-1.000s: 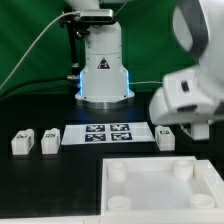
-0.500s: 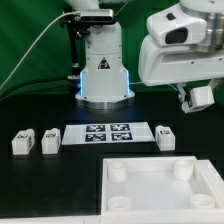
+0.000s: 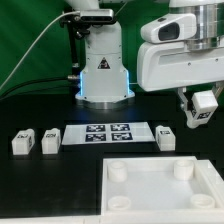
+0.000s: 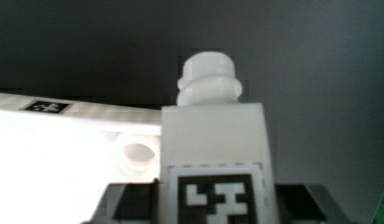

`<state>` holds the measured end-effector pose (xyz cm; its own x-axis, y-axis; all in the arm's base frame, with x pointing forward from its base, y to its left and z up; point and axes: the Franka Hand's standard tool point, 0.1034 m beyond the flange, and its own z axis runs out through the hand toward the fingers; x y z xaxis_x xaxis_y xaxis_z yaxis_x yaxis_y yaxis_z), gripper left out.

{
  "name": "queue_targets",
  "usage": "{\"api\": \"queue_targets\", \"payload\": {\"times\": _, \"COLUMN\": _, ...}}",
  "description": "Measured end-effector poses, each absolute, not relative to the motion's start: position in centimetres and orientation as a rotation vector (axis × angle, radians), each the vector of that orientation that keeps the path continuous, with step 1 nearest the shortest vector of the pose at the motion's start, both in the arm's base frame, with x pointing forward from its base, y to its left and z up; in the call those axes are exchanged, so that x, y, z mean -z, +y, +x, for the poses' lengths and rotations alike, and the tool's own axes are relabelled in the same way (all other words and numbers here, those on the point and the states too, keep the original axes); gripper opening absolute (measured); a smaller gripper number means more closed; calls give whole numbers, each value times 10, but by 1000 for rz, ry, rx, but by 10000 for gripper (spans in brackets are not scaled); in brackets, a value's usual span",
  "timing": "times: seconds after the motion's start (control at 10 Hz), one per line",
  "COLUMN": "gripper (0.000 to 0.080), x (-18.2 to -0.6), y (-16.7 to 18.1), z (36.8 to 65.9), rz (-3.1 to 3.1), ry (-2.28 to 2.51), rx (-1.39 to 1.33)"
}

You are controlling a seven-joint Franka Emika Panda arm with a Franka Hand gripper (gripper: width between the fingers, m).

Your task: Assemble one leg

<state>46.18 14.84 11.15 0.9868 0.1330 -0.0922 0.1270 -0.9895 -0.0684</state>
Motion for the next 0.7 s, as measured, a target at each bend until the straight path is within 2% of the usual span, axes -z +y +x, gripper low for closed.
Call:
{"api": "queue_targets", "payload": {"times": 0.6, "gripper": 288, "x": -112, "y": 148, "z": 462, "rz": -3069, "ry": -201, "rx": -149}}
{"api": "queue_targets", "payload": {"times": 0.7, "gripper": 288, "x": -113, "y": 151, "z": 478, "rz": -3057, "ry": -198, "rx": -6}}
